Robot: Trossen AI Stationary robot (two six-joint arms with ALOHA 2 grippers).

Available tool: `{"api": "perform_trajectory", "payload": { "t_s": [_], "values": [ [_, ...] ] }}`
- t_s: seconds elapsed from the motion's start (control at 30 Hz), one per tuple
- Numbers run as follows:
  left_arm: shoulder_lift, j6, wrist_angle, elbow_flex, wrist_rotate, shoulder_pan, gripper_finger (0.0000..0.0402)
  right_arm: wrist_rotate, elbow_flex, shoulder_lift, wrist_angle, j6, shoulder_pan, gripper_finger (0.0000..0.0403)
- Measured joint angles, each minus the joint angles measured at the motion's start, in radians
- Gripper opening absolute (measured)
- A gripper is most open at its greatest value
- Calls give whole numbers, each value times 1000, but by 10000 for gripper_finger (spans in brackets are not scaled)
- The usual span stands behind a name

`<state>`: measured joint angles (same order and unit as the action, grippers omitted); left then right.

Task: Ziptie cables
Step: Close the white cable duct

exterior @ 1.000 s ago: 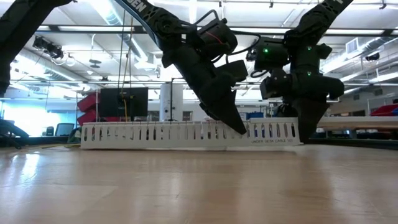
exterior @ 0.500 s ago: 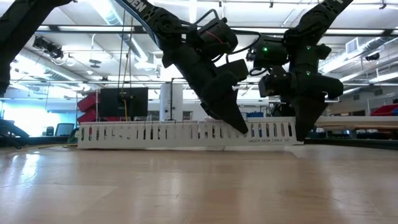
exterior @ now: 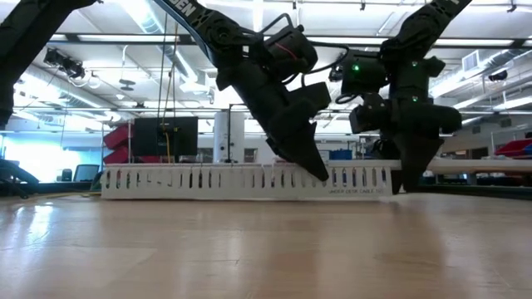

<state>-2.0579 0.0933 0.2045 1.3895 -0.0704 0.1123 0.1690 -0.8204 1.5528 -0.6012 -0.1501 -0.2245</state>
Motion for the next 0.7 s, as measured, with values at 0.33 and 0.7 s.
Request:
{"api": "perform_trajectory", "payload": {
  "t_s": [0.33,0.7],
  "values": [
    [0,1,53,1,2,0,255,-42,0,0,-78,-19,40,272],
    [1,5,62,2,6,1,255,-52,0,0,-140,16,13,265]
  ]
}}
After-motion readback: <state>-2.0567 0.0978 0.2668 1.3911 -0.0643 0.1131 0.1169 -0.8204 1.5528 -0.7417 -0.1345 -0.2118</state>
